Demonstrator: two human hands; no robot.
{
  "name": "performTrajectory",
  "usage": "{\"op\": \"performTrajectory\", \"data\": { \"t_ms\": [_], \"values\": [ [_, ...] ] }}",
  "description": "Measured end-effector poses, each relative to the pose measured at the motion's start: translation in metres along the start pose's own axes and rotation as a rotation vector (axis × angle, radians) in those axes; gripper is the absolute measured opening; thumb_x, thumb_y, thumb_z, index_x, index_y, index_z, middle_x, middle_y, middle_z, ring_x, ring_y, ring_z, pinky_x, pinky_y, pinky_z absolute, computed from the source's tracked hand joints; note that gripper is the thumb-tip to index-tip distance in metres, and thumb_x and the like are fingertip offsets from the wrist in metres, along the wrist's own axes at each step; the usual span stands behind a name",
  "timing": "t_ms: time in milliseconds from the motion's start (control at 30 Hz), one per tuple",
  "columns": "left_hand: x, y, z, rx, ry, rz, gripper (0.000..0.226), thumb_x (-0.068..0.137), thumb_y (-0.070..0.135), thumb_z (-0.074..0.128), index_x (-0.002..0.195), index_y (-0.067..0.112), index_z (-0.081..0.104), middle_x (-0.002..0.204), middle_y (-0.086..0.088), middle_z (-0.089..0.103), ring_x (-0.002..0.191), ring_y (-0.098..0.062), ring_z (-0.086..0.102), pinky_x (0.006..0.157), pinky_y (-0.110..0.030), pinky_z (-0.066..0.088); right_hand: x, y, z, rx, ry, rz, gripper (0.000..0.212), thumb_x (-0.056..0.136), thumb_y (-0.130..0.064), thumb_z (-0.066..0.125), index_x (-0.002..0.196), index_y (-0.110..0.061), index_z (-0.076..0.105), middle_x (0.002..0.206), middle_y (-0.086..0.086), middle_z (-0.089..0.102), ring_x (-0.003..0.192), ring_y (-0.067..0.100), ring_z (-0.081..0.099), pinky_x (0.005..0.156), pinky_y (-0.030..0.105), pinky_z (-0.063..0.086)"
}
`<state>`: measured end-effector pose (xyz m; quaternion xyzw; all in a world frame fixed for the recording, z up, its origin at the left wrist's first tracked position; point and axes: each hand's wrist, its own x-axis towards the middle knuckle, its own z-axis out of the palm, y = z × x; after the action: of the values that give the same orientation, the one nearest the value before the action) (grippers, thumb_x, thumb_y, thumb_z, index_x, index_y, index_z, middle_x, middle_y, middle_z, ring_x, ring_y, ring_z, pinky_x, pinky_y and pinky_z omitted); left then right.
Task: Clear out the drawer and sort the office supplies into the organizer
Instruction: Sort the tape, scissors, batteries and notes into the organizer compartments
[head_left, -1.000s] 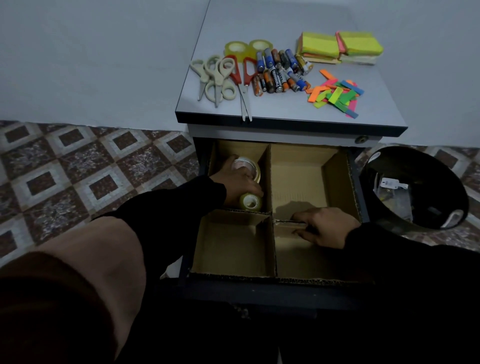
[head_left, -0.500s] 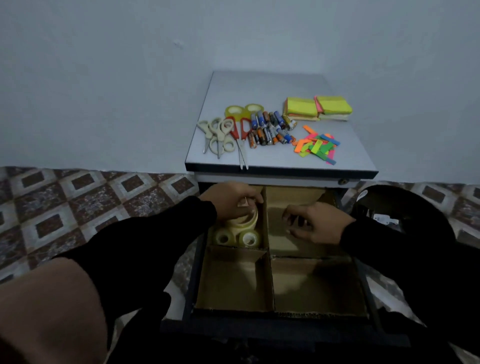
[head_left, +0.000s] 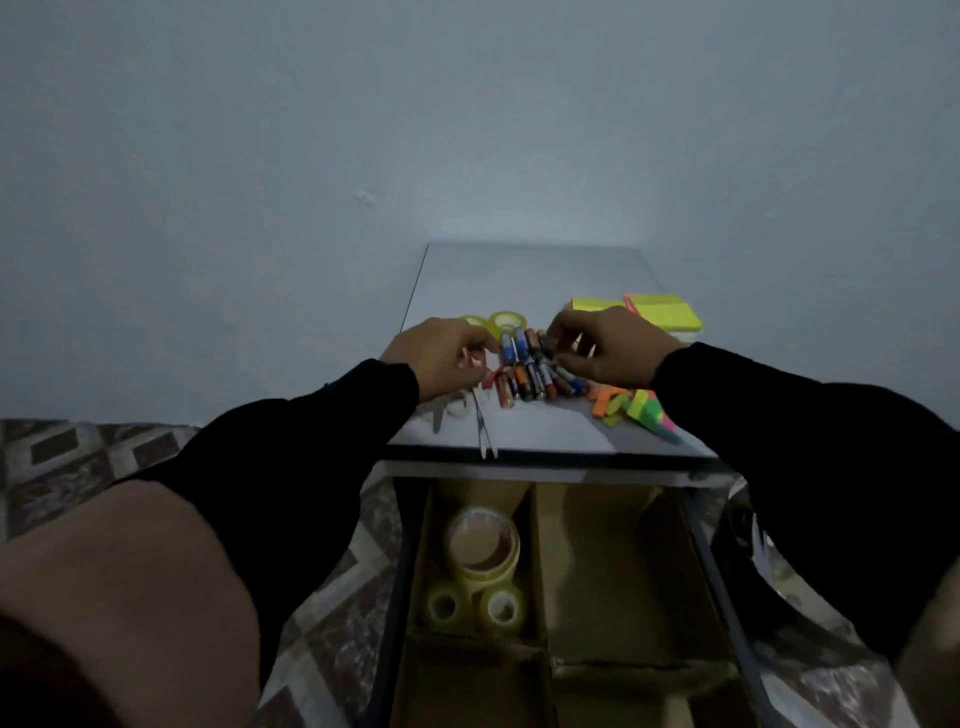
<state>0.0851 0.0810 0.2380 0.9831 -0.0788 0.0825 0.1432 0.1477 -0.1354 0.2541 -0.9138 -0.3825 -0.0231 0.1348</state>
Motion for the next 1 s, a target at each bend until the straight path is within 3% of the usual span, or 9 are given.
{"op": "performTrajectory", "data": {
  "t_ms": [167, 367, 533, 800, 1000],
  "values": [
    [0.044, -0.028, 0.005, -0.027, 0.018, -0.075, 0.036, 0.085, 0.031, 0.064, 0.12, 0.026, 0.059, 0.115, 0.001, 0.06, 0.1, -0.018, 0.056, 0.087, -0.034, 0.048, 0.05, 0.014, -0.004, -0.015, -0.027, 0.043, 0.027, 0.089, -0.024, 0.059, 0.114, -0.015, 0.056, 0.109, -0.001, 0.066, 0.088, 0.022, 0.064, 0.083, 0.034, 0.048],
    [0.082, -0.055, 0.026, -0.012, -0.024, -0.152, 0.049, 0.084, 0.04, 0.064, 0.129, 0.027, 0.051, 0.126, -0.001, 0.053, 0.11, -0.02, 0.053, 0.093, -0.037, 0.045, 0.097, 0.034, 0.014, -0.029, -0.019, 0.108, 0.033, 0.09, -0.032, 0.059, 0.118, -0.014, 0.054, 0.118, 0.003, 0.061, 0.095, 0.021, 0.06, 0.083, 0.029, 0.045],
    [0.099, -0.065, 0.039, 0.011, -0.057, -0.215, 0.06, 0.08, 0.053, 0.062, 0.133, 0.027, 0.047, 0.127, -0.002, 0.054, 0.111, -0.02, 0.053, 0.093, -0.037, 0.045, 0.126, 0.039, 0.037, 0.011, -0.08, 0.208, 0.05, 0.086, -0.043, 0.061, 0.126, -0.015, 0.048, 0.124, 0.007, 0.057, 0.107, 0.023, 0.055, 0.087, 0.03, 0.042],
    [0.111, -0.066, 0.041, -0.043, -0.049, -0.192, 0.059, 0.079, 0.044, 0.068, 0.13, 0.02, 0.052, 0.123, -0.007, 0.058, 0.109, -0.021, 0.054, 0.09, -0.032, 0.045, 0.152, 0.038, 0.05, 0.07, -0.156, 0.293, 0.062, 0.079, -0.05, 0.066, 0.128, -0.016, 0.046, 0.124, 0.008, 0.057, 0.11, 0.023, 0.054, 0.088, 0.031, 0.043],
    [0.108, -0.066, 0.043, -0.067, 0.026, -0.193, 0.06, 0.081, 0.041, 0.067, 0.133, 0.018, 0.05, 0.125, -0.008, 0.054, 0.113, -0.022, 0.051, 0.092, -0.032, 0.042, 0.159, 0.032, 0.049, 0.076, -0.181, 0.299, 0.061, 0.078, -0.039, 0.072, 0.128, -0.014, 0.048, 0.129, 0.009, 0.054, 0.114, 0.023, 0.051, 0.088, 0.03, 0.041]
  ]
}}
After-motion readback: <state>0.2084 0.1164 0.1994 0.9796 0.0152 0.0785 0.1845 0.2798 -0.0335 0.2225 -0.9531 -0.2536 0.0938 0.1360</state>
